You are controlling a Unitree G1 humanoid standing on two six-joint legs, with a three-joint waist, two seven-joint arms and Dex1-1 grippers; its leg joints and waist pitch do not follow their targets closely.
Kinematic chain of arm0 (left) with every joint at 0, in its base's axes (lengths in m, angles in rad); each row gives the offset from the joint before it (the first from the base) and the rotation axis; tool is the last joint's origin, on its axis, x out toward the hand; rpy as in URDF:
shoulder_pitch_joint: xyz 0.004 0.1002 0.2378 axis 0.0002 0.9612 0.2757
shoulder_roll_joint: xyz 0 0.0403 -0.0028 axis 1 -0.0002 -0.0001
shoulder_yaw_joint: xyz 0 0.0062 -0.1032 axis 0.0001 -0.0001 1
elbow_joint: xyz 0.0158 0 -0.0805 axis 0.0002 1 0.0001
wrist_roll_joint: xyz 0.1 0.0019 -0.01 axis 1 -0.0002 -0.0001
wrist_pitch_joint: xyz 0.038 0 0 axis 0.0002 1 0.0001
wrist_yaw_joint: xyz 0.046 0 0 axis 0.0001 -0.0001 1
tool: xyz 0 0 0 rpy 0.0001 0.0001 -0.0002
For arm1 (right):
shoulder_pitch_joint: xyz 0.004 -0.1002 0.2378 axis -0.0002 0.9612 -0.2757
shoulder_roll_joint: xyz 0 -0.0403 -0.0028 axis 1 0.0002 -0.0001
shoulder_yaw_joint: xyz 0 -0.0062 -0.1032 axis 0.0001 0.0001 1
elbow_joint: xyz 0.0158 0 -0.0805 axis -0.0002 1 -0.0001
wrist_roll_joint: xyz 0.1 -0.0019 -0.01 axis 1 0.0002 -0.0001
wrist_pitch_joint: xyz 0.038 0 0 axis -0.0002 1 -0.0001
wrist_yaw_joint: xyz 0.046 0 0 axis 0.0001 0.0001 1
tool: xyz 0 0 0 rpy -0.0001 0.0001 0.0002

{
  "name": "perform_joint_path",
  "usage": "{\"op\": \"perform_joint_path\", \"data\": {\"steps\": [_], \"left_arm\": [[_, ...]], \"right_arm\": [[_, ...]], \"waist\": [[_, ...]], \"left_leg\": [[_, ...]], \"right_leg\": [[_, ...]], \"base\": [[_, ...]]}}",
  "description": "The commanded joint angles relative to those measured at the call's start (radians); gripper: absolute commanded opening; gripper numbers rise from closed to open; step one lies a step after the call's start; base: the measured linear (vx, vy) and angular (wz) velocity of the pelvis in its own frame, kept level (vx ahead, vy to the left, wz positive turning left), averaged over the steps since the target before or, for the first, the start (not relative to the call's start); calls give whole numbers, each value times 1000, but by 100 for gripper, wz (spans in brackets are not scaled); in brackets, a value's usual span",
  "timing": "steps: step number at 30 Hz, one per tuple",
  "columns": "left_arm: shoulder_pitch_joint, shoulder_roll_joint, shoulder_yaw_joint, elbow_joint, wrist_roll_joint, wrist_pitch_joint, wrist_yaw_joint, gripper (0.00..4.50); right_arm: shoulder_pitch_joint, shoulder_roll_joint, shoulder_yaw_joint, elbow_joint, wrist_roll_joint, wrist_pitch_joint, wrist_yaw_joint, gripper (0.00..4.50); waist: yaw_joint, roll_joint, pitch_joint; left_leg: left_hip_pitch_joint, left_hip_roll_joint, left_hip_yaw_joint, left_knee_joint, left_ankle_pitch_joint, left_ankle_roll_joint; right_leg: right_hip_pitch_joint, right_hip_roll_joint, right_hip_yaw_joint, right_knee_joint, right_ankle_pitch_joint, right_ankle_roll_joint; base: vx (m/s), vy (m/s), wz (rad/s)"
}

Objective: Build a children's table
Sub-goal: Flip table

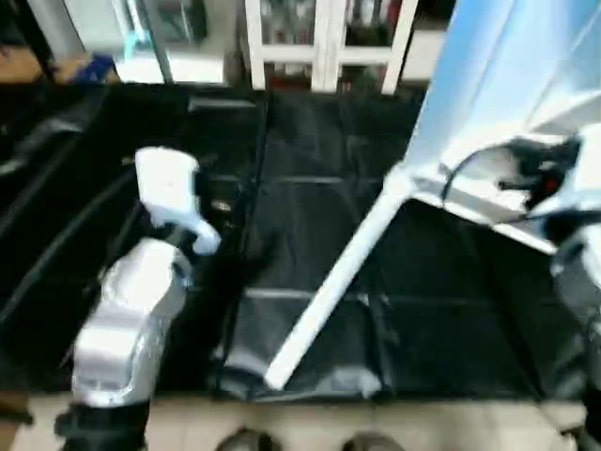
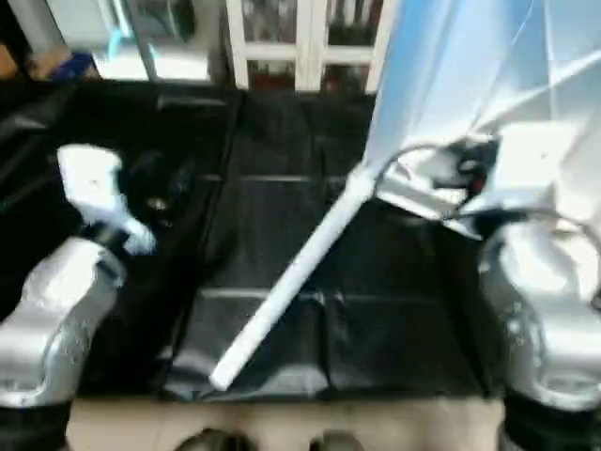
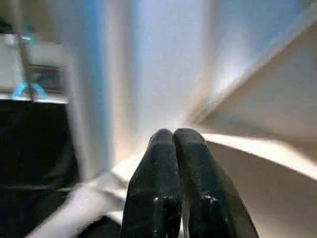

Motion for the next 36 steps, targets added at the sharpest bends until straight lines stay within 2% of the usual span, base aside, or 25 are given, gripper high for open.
{"op": "perform_joint_path", "data": {"steps": [1,2,3,4,5,6,7,8,10,11,12,13,16,19,20,21,23,25,26,28,29,30,32,35,36], "left_arm": [[12,19,3,-30,-16,-5,-22,314],[13,22,3,-33,-16,-5,-25,314],[14,23,3,-34,-15,-6,-27,314],[14,24,5,-35,-14,-5,-29,314],[13,25,10,-34,-12,-4,-33,314],[11,25,14,-32,-11,-4,-35,314],[9,26,17,-30,-11,-4,-36,314],[8,27,19,-28,-11,-4,-38,314],[6,29,17,-27,-11,-3,-41,314],[5,31,16,-27,-15,-2,-44,314],[5,31,15,-27,-17,-2,-45,314],[3,34,15,-26,-19,-2,-46,314],[2,38,15,-27,-18,-1,-49,314],[3,38,22,-32,-17,4,-49,314],[6,40,24,-36,-17,5,-49,314],[7,40,25,-36,-17,6,-49,314],[9,44,27,-40,-17,8,-51,314],[11,49,32,-45,-13,11,-47,314],[13,51,33,-48,-12,11,-47,314],[16,51,38,-54,-11,15,-41,314],[21,53,39,-60,-10,18,-39,314],[27,54,43,-69,-11,21,-37,314],[41,55,49,-87,-11,28,-29,314],[53,57,53,-98,-7,32,-22,314],[55,58,53,-100,-8,31,-22,314]], "right_arm": [[-15,2,-41,4,-39,-14,-56,6],[-17,6,-52,8,-47,-17,-75,6],[-17,8,-55,10,-50,-18,-81,6],[-19,6,-62,18,-56,-24,-92,6],[-25,-1,-67,38,-61,-33,-94,6],[-34,-7,-69,56,-64,-44,-91,6],[-47,-13,-73,75,-66,-53,-90,6],[-56,-17,-75,87,-69,-59,-90,6],[-96,-36,-75,143,-68,-82,-72,6],[-140,-57,-73,204,-74,-104,-55,6],[-154,-63,-72,224,-77,-110,-51,6],[-182,-78,-69,270,-87,-133,-45,6],[-238,-108,-64,378,-100,-180,-29,6],[-304,-140,-50,524,-112,-253,4,6],[-345,-153,-37,609,-120,-293,23,6],[-351,-155,-35,622,-121,-299,26,6],[-401,-161,-26,716,-124,-344,51,6],[-485,-161,-7,853,-136,-415,79,6],[-510,-159,-1,892,-139,-436,89,6],[-565,-153,16,982,-151,-487,95,6],[-584,-146,26,1010,-157,-505,98,6],[-597,-137,36,1021,-160,-517,104,6],[-603,-112,50,1012,-160,-525,116,6],[-596,-83,60,998,-157,-536,124,6],[-593,-74,63,995,-157,-541,123,6]], "waist": [[22,-38,-87],[20,-18,-76],[18,-8,-73],[7,9,-68],[-1,13,-52],[-6,12,-38],[-5,13,-29],[-10,1,-23],[-8,2,-21],[-9,5,-21],[-15,0,-24],[-13,4,-27],[-14,3,-27],[-14,-4,-24],[-11,-2,-23],[-15,-5,-24],[-10,-4,-26],[-13,-10,-25],[-13,-14,-25],[-11,-12,-33],[-10,-20,-36],[-7,-20,-41],[-6,-19,-41],[-4,-18,-39],[-1,-16,-37]], "left_leg": [[-2,88,-27,-42,165,44],[16,113,-33,-70,74,1],[29,131,-39,-81,24,-9],[52,166,-52,-96,-37,-15],[57,176,-50,-112,-124,-21],[58,177,-41,-126,-284,-51],[65,174,-36,-130,-383,-78],[79,165,-30,-126,-508,-122],[83,159,-27,-120,-529,-139],[72,160,-32,-125,-520,-140],[57,163,-36,-130,-495,-138],[54,164,-36,-131,-478,-137],[49,165,-29,-130,-432,-117],[44,164,-26,-126,-429,-91],[50,165,-21,-125,-435,-86],[49,164,-20,-124,-442,-83],[46,168,-18,-126,-427,-74],[36,166,-16,-125,-393,-53],[22,167,-15,-125,-354,-29],[20,171,-12,-122,-288,2],[15,171,-10,-121,-230,33],[18,172,-5,-116,-173,71],[13,174,-1,-110,-89,127],[20,179,4,-108,-40,178],[24,182,6,-109,-38,183]], "right_leg": [[107,-133,48,-70,846,19],[100,-99,20,-83,648,-48],[93,-88,14,-92,507,-95],[79,-79,4,-99,272,-191],[71,-77,1,-110,103,-243],[68,-82,3,-124,-64,-257],[60,-85,4,-134,-165,-247],[50,-94,6,-152,-334,-213],[43,-106,11,-169,-438,-172],[50,-107,8,-166,-438,-160],[60,-108,3,-157,-401,-160],[62,-110,2,-155,-371,-164],[57,-112,5,-153,-292,-189],[59,-120,3,-157,-330,-213],[52,-120,5,-162,-343,-213],[53,-118,2,-159,-348,-220],[54,-120,0,-156,-319,-226],[57,-122,-2,-151,-271,-250],[70,-127,-3,-148,-252,-256],[69,-128,-3,-141,-179,-279],[72,-126,-6,-137,-98,-296],[69,-126,-7,-133,-31,-316],[72,-126,-9,-124,62,-340],[69,-121,-13,-120,107,-359],[65,-121,-12,-121,103,-365]], "base": [[0,0,0],[0,0,0],[0,0,0],[0,0,0],[0,0,0],[-54,15,11],[-54,15,11],[-68,21,11],[-84,22,8],[-69,31,2],[0,0,0],[0,0,0],[0,0,0],[0,0,0],[0,0,0],[0,0,0],[0,0,0],[0,0,0],[0,0,0],[0,0,0],[0,0,0],[0,0,0],[26,-2,-3],[0,0,0],[0,0,0]]}}
